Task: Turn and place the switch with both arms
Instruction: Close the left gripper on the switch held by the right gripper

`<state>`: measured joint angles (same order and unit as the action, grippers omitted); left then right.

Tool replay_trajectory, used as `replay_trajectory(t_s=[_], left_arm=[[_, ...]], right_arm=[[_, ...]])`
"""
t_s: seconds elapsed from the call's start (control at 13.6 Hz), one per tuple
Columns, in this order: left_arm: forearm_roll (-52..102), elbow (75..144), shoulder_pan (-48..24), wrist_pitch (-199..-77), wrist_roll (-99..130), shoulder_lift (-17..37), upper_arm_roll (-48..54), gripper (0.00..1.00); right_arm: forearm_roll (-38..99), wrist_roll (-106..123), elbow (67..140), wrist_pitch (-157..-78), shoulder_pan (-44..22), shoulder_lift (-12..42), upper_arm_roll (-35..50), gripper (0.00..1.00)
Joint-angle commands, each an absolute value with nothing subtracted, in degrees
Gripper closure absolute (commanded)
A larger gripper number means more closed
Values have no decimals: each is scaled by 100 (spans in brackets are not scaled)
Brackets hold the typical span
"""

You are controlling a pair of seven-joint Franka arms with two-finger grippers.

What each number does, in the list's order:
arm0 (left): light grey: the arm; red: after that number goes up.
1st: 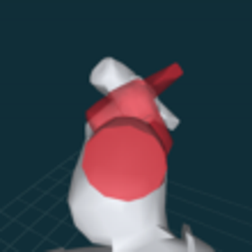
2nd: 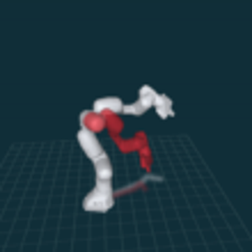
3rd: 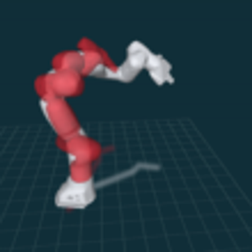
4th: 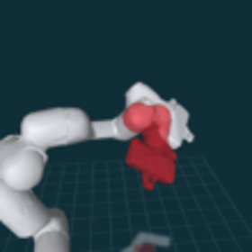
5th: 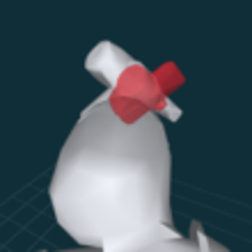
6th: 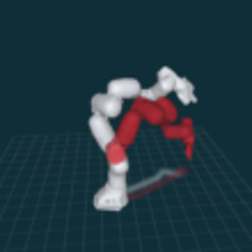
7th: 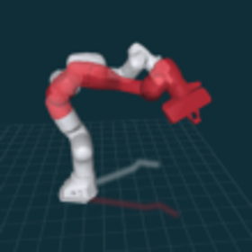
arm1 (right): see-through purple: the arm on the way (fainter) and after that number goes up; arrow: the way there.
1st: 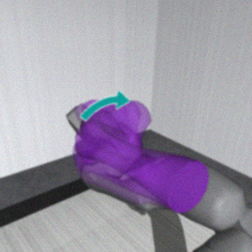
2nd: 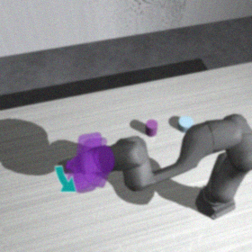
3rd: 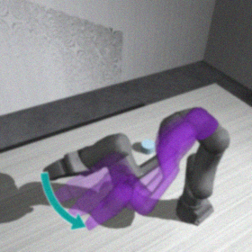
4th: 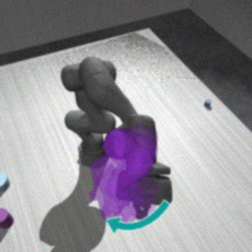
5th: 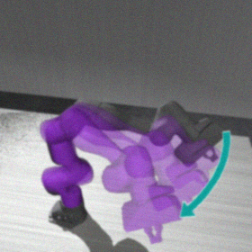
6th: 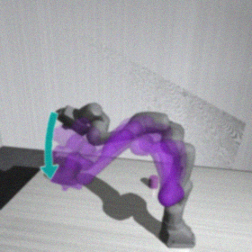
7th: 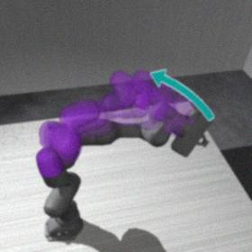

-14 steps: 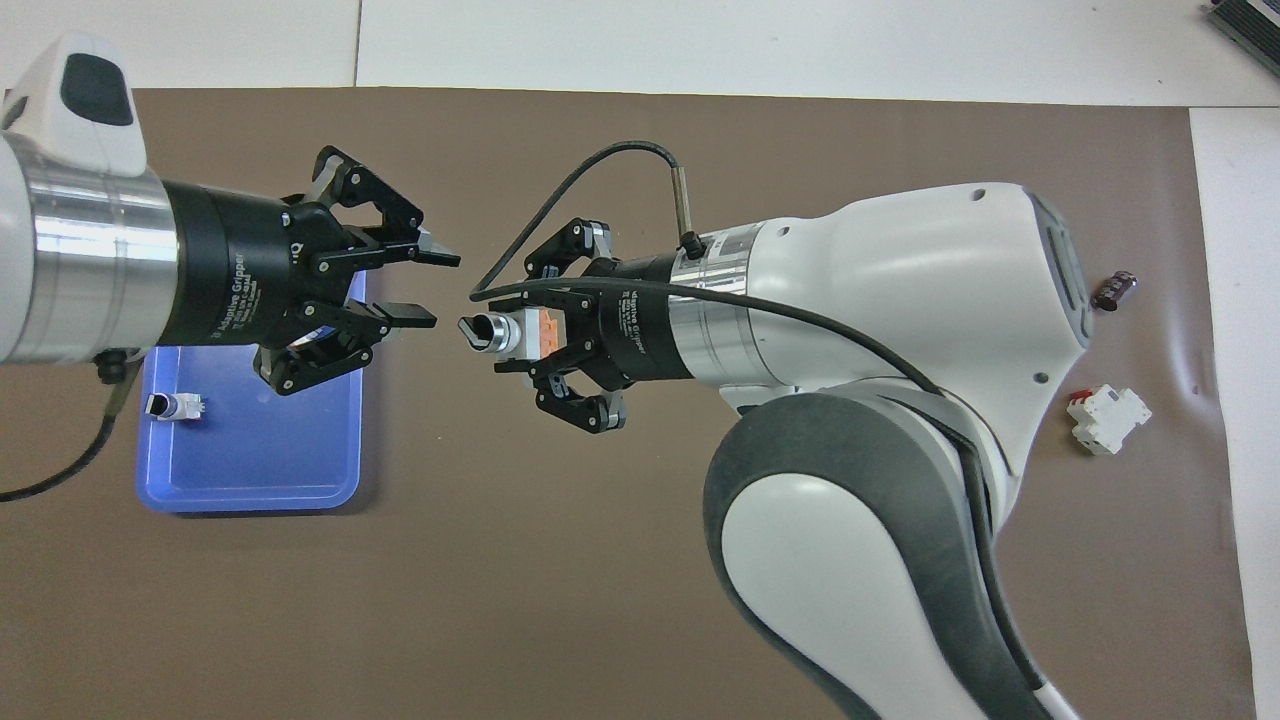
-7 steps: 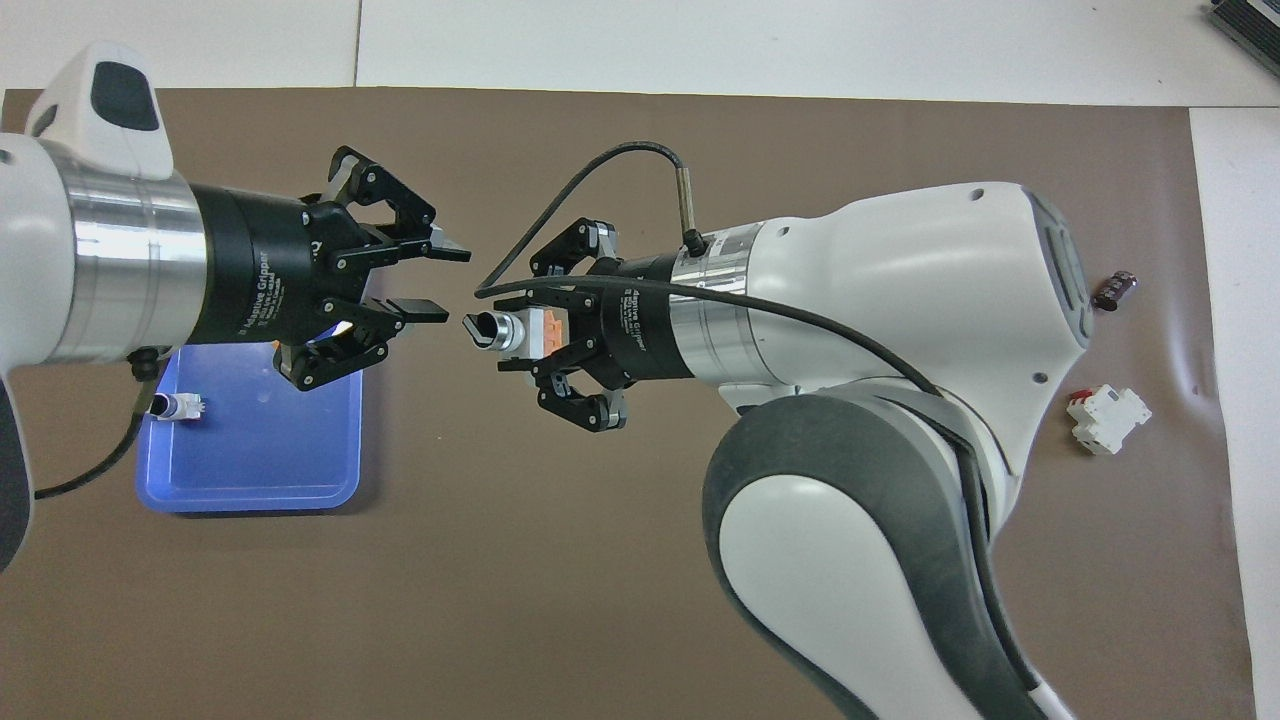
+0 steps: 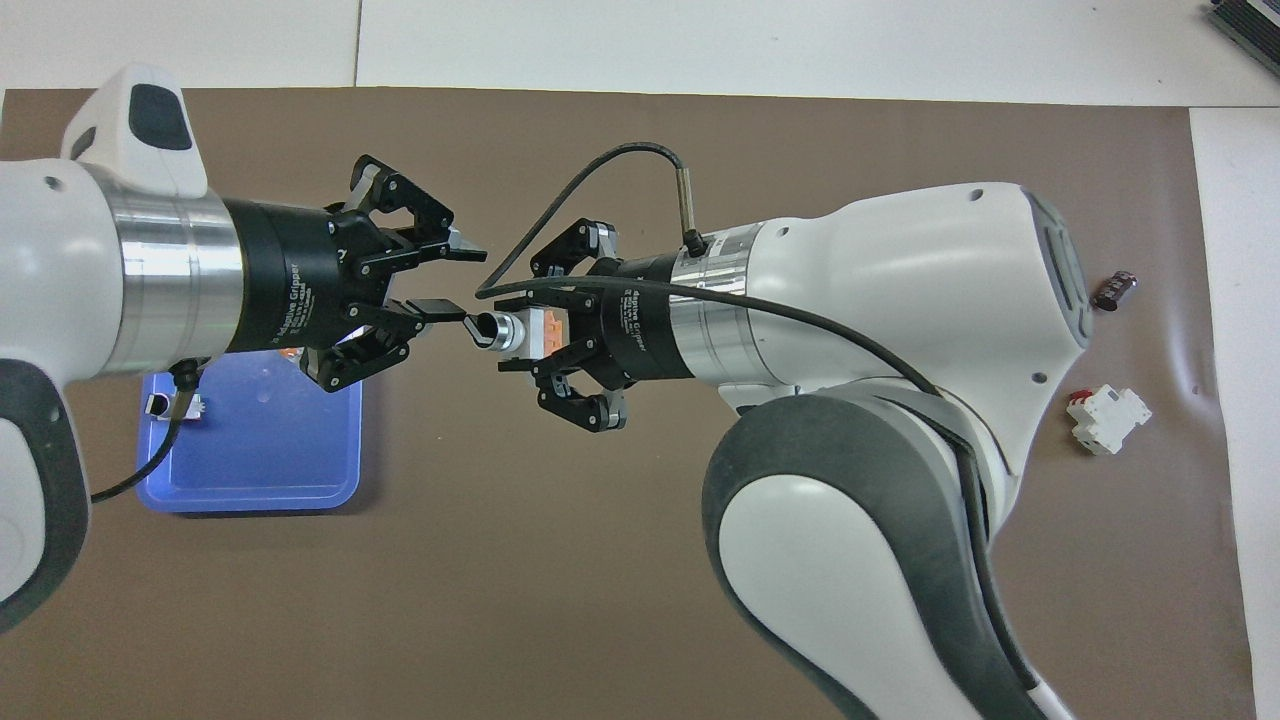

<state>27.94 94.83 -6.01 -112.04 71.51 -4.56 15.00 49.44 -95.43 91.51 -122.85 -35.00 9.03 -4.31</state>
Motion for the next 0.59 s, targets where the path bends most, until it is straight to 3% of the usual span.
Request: replay_trajectory(t_s=[0.0,0.51], left_arm=[[2672,9747,-668,-11408,7260,-642,1477,55],[2663,9747,-721,-11233,7225,-650,1468,60]], right_arm=[[4825,-9694,9158,-12322,-3489,896,-413,100],[4825,-9703,9158,-12313,-3489,896,-413,100]])
